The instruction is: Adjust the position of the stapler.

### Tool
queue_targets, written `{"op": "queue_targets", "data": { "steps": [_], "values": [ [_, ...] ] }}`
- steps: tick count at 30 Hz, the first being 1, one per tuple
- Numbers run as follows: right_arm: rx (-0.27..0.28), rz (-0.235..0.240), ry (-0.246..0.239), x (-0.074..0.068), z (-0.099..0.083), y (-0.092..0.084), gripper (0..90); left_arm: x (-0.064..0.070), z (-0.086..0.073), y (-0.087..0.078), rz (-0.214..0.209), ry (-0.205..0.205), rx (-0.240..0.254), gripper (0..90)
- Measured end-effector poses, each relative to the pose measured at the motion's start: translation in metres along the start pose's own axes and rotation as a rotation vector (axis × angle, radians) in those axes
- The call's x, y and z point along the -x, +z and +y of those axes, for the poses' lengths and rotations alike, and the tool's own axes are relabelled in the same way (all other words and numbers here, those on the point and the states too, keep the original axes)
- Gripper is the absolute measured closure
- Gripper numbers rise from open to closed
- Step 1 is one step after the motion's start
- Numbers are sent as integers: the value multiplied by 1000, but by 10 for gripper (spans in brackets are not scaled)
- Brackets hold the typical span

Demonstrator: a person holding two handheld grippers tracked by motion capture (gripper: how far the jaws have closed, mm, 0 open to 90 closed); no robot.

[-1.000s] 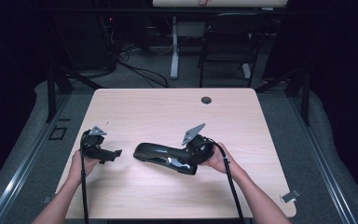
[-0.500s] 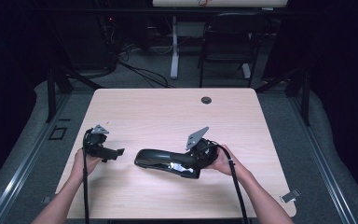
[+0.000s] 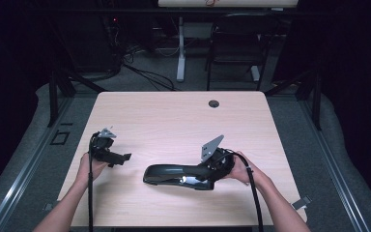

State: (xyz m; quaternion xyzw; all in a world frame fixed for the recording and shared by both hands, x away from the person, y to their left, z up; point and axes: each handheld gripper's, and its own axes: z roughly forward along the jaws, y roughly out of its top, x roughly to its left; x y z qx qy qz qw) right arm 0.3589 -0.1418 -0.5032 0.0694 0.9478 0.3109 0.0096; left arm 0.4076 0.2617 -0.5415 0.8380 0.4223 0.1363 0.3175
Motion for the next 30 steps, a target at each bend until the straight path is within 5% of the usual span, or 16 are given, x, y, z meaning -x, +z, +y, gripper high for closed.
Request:
{"op": "queue_targets", "data": {
  "steps": [10,15,17,20,30],
  "values": [
    [-45,29,-42,-4,-7,-9,559,0,0,-1,-4,0,4,0],
    [-47,29,-26,-5,-8,-10,555,0,1,-1,-6,0,7,0],
    [-44,32,11,-5,-8,-10,520,0,1,-1,-6,-3,8,0],
    [-43,60,65,-5,-9,-16,269,0,1,-2,-8,-2,12,0],
    [-23,-31,240,-7,-20,-27,111,1,2,-5,-6,-12,27,0]
  ]
}}
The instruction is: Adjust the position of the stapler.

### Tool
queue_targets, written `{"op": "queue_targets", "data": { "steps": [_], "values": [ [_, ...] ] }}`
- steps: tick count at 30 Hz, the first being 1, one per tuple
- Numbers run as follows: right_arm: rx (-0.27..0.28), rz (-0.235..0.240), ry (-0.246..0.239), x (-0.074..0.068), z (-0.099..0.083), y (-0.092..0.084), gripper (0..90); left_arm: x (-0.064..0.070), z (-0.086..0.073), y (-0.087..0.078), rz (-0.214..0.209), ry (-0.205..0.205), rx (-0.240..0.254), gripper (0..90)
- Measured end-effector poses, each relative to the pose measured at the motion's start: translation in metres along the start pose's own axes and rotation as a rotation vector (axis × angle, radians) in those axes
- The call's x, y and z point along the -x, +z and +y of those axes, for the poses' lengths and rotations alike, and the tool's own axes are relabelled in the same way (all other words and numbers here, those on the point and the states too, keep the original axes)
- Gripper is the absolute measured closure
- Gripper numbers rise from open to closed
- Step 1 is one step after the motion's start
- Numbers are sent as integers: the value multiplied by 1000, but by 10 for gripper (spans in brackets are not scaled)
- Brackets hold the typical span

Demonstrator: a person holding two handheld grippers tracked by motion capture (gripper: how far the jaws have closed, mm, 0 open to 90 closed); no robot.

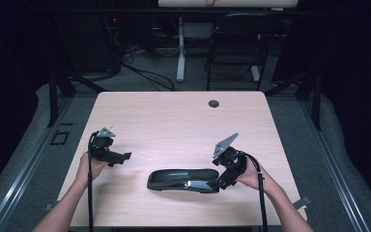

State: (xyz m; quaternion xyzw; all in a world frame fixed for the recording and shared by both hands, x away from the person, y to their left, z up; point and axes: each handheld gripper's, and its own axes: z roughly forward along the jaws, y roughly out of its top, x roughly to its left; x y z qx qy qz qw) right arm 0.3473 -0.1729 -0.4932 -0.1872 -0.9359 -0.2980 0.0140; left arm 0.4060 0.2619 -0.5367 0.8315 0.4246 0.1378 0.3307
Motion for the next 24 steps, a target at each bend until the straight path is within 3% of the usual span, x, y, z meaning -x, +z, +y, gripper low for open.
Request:
{"op": "queue_targets", "data": {
  "steps": [7,14,22,24],
  "values": [
    [-8,-97,88,-10,-14,5,102,1,1,-1,2,-2,14,0],
    [45,-181,194,-22,-28,-8,107,6,4,-1,-8,13,23,0],
    [47,-210,257,-35,-39,-13,107,7,6,1,-21,5,22,0],
    [45,-226,259,-38,-41,-14,108,8,7,2,-41,-5,26,0]
  ]
}}
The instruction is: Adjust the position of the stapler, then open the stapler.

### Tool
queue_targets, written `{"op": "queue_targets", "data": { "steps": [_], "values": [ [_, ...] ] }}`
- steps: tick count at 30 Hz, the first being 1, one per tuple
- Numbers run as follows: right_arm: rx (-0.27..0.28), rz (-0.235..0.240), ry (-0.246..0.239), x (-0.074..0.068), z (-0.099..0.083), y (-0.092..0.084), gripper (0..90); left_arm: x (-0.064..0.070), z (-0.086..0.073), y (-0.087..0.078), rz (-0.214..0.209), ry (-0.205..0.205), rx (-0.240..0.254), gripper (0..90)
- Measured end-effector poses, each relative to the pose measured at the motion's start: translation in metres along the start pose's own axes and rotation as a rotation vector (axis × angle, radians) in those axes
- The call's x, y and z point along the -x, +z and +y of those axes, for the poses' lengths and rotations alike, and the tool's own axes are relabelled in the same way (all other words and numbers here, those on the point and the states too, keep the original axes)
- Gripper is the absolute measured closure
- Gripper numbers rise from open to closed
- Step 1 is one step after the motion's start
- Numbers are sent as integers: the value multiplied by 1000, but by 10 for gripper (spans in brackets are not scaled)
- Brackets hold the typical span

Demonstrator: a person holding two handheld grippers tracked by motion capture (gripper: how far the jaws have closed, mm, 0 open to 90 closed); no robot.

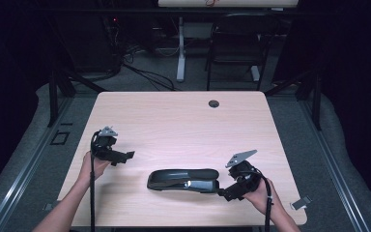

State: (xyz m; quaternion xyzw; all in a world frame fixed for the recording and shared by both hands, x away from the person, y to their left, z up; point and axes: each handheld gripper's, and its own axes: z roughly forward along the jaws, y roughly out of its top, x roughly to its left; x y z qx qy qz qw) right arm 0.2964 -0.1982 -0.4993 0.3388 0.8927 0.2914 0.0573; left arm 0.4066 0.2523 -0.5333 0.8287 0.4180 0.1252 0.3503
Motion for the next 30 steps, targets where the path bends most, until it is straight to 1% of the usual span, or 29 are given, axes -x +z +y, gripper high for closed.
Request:
{"op": "queue_targets", "data": {
  "steps": [1,3,4,6,7,8,9,10,11,12,13,14,15,16,17,18,19,21,22,23,24,25,26,27,28,30],
  "values": [
    [0,0,0,0,0,0,108,0,0,0,0,0,0,0],
    [7,-8,2,-2,-2,0,110,1,1,0,-14,-8,1,0],
    [2,-18,3,-3,-2,1,108,2,2,0,-16,-10,0,0],
    [4,-35,12,-3,-1,5,97,6,5,-2,-9,-6,7,0],
    [4,-35,12,-3,-1,5,97,7,6,-4,-8,-6,11,0],
    [0,-39,14,-3,-1,7,97,9,7,-6,-5,-8,21,0],
    [-4,-48,13,-3,-2,8,97,11,9,-8,-17,-23,33,0],
    [-13,-63,1,-4,-3,9,98,15,12,-13,-61,-70,71,0],
    [-13,-63,1,-4,-3,9,98,15,12,-13,-61,-70,71,0],
    [-9,-72,7,-5,-4,8,104,24,15,-20,-82,-91,104,8],
    [-9,-72,7,-5,-4,8,104,24,15,-20,-82,-91,104,27],
    [-7,-73,6,-6,-5,7,107,32,17,-24,-64,-84,126,27],
    [-12,-74,8,-7,-6,7,108,37,18,-26,-66,-77,133,55],
    [-28,-90,-7,-9,-6,9,110,40,19,-28,-89,-60,133,85],
    [-28,-90,-7,-9,-6,9,110,45,19,-29,-99,-60,138,85],
    [-34,-94,-16,-10,-6,10,115,50,21,-31,-101,-51,145,125],
    [-42,-95,-15,-10,-6,11,121,54,21,-31,-94,-49,152,184],
    [-48,-85,-19,-11,-6,14,129,60,24,-33,-112,-33,167,234],
    [-62,-84,-24,-12,-7,16,131,65,25,-33,-121,-38,177,282],
    [-62,-84,-24,-12,-7,16,131,65,25,-33,-121,-38,177,294],
    [-63,-85,-26,-12,-8,17,133,67,26,-34,-132,-38,187,294],
    [-72,-86,-28,-12,-9,17,133,68,26,-34,-140,-44,192,316],
    [-67,-86,-27,-11,-10,17,136,71,28,-35,-151,-48,214,356],
    [-67,-86,-27,-11,-10,17,136,71,28,-35,-151,-48,214,386],
    [-67,-87,-21,-10,-11,16,137,72,29,-36,-158,-49,219,399],
    [-64,-86,-15,-9,-12,16,140,74,31,-35,-181,-63,237,413]
  ]
}}
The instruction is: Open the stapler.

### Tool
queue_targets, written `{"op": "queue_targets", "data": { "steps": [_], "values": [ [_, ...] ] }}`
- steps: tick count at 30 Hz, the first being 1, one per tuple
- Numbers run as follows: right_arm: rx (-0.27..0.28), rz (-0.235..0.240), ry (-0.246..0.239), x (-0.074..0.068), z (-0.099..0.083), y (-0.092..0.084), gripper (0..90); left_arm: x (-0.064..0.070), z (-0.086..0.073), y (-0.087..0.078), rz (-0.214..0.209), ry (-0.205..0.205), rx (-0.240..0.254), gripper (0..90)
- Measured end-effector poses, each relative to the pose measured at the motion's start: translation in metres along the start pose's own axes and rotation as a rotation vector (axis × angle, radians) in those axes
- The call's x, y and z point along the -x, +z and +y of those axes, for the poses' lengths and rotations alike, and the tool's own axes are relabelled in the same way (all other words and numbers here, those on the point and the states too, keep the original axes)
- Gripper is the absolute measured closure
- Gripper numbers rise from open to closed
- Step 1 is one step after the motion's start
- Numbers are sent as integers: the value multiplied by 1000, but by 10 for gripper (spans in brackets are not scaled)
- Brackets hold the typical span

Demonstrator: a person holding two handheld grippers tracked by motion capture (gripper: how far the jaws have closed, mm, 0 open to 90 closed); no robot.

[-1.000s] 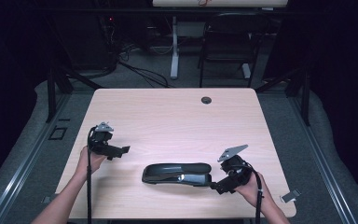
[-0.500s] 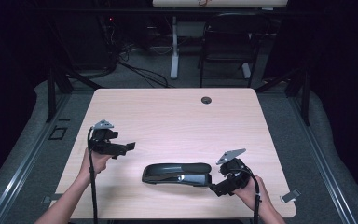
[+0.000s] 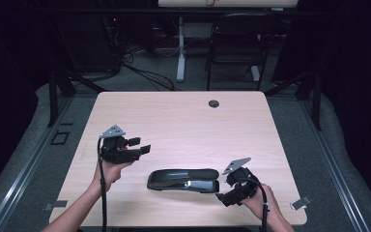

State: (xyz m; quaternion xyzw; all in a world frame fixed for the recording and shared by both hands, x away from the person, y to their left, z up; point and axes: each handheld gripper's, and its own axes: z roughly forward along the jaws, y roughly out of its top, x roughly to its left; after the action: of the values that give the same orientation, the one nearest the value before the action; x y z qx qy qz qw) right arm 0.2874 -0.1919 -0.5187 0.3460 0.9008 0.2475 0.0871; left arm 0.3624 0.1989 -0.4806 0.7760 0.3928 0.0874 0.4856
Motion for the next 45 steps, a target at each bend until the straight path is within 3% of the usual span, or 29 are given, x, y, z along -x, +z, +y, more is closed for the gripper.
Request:
{"op": "queue_targets", "data": {
  "steps": [7,9,14,15,20,24,30,32,34,35,36,42,45],
  "values": [
    [22,-7,5,1,-2,5,157,18,3,6,-40,20,28,566],
    [20,-11,11,-1,-4,8,162,31,4,8,-28,69,30,649],
    [27,-42,-10,-5,-1,9,180,63,0,14,-92,164,22,804],
    [27,-42,-10,-5,-1,9,180,63,0,14,-92,164,22,823],
    [23,-21,-34,-7,3,18,189,78,-4,20,-118,190,47,888],
    [0,-13,-54,-10,3,23,225,88,-8,23,-133,215,52,895],
    [1,-19,-55,-11,3,23,266,95,-13,28,-141,220,51,896],
    [-3,-18,-57,-11,3,24,331,98,-15,30,-149,220,46,896],
    [4,-26,-77,-13,2,24,504,102,-17,31,-156,216,41,889],
    [4,-26,-77,-13,2,24,504,104,-18,33,-163,208,36,889],
    [0,-30,-96,-16,3,24,578,108,-20,35,-176,196,26,878],
    [27,-41,-142,-22,3,23,738,122,-28,42,-207,217,17,898],
    [35,-45,-159,-23,3,23,767,127,-31,45,-207,229,22,899]
  ]
}}
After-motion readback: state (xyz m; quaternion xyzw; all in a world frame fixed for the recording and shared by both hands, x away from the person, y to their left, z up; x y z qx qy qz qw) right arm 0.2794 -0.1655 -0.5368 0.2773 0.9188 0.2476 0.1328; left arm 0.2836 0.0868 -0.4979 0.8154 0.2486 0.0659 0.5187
